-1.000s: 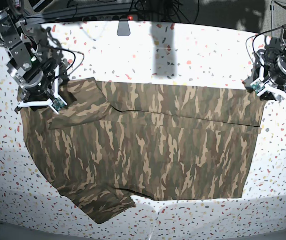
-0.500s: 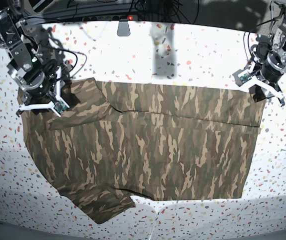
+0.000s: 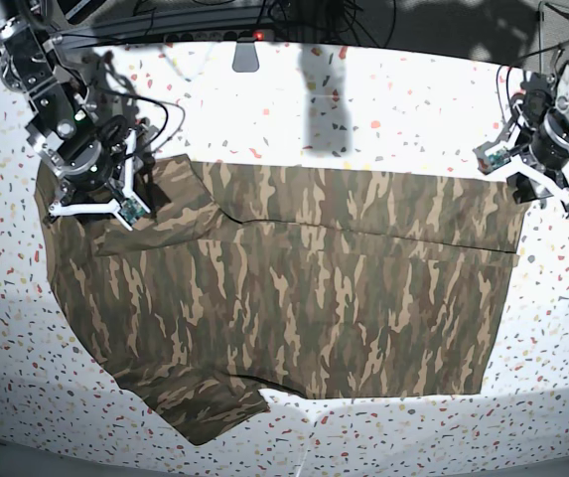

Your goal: Fold the T-shirt properly

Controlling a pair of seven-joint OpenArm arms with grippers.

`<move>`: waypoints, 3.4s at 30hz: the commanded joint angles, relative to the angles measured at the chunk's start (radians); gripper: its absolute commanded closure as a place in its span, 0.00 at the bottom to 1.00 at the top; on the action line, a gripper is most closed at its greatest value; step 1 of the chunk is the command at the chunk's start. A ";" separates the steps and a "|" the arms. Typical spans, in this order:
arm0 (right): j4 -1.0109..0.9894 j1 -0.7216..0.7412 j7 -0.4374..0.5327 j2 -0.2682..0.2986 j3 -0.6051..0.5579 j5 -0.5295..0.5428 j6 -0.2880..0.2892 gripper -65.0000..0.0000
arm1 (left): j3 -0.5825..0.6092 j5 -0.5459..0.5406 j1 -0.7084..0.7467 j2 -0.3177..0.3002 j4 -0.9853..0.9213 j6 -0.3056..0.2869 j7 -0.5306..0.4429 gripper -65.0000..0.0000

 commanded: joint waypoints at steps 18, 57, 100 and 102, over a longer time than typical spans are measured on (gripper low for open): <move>0.272 -0.143 -0.113 0.017 0.011 -0.170 -0.011 0.57 | -0.004 0.000 -0.016 -0.014 -0.045 -0.008 0.031 1.00; -0.013 -0.127 -0.166 0.048 0.011 -0.290 0.007 0.65 | -0.004 0.000 -0.025 -0.015 -0.043 -0.007 0.031 1.00; 0.011 -0.747 -0.014 0.111 0.227 -0.273 -0.357 1.00 | -0.004 -0.279 0.398 -0.190 0.343 0.098 0.383 1.00; 0.011 -0.757 -0.013 0.111 0.227 -0.296 -0.403 1.00 | -0.004 -0.278 0.409 -0.190 0.359 0.098 0.383 1.00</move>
